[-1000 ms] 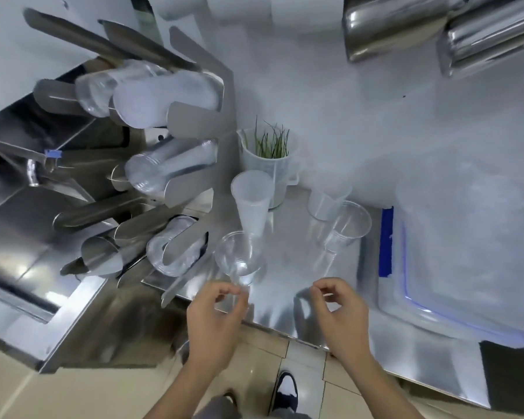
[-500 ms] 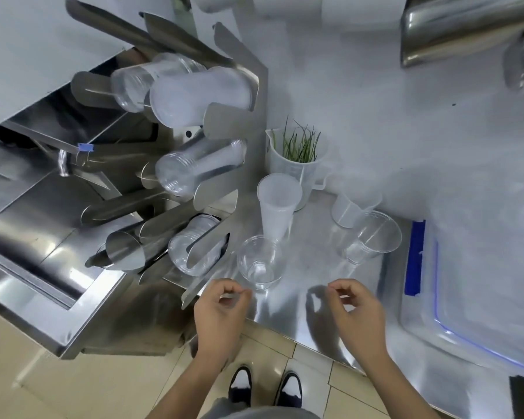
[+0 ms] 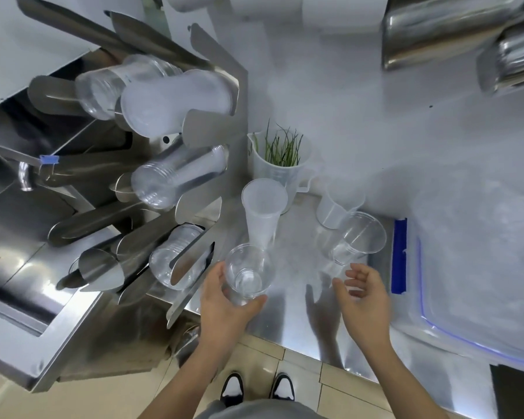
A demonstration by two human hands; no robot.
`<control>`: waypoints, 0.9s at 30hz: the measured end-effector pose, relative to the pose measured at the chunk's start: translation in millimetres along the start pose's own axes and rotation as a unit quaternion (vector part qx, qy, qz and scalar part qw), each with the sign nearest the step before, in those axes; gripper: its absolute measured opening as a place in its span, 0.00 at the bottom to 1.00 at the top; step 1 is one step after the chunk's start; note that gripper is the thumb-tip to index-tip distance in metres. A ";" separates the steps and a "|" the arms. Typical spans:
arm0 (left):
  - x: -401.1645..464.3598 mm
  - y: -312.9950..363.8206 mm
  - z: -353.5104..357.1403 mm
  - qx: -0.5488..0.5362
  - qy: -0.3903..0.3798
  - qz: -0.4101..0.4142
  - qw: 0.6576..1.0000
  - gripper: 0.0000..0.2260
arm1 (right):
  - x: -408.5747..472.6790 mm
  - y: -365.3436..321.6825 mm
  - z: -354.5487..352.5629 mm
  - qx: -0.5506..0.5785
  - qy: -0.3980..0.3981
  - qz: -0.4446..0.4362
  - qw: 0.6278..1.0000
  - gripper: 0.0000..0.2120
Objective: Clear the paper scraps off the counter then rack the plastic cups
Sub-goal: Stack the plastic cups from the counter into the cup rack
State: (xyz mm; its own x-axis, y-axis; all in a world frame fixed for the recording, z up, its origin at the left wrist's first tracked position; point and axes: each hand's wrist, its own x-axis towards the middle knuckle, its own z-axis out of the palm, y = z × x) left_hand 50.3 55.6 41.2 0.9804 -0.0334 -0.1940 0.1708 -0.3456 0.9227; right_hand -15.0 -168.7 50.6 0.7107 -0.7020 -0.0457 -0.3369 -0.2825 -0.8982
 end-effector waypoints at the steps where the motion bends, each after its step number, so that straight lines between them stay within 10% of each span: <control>1: 2.2 0.6 1.7 -0.001 -0.005 0.005 1.000 0.39 | 4.6 2.0 -1.2 -0.005 0.011 0.011 1.000 0.18; 21: 30.0 1.5 17.4 -0.017 -0.027 0.032 0.999 0.37 | 81.6 6.9 13.4 0.001 0.072 0.080 0.994 0.45; 27: 31.5 2.5 17.4 -0.014 -0.038 0.024 0.999 0.37 | 88.2 11.9 19.4 0.026 0.084 0.083 0.993 0.36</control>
State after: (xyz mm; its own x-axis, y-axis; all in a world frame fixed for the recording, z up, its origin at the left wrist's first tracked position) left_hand 80.0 37.3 31.6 0.9776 -0.1198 -0.1732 0.1278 -0.3162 0.9401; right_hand 55.7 -221.2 27.4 0.5330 -0.8368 -0.1249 -0.4055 -0.1231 -0.9058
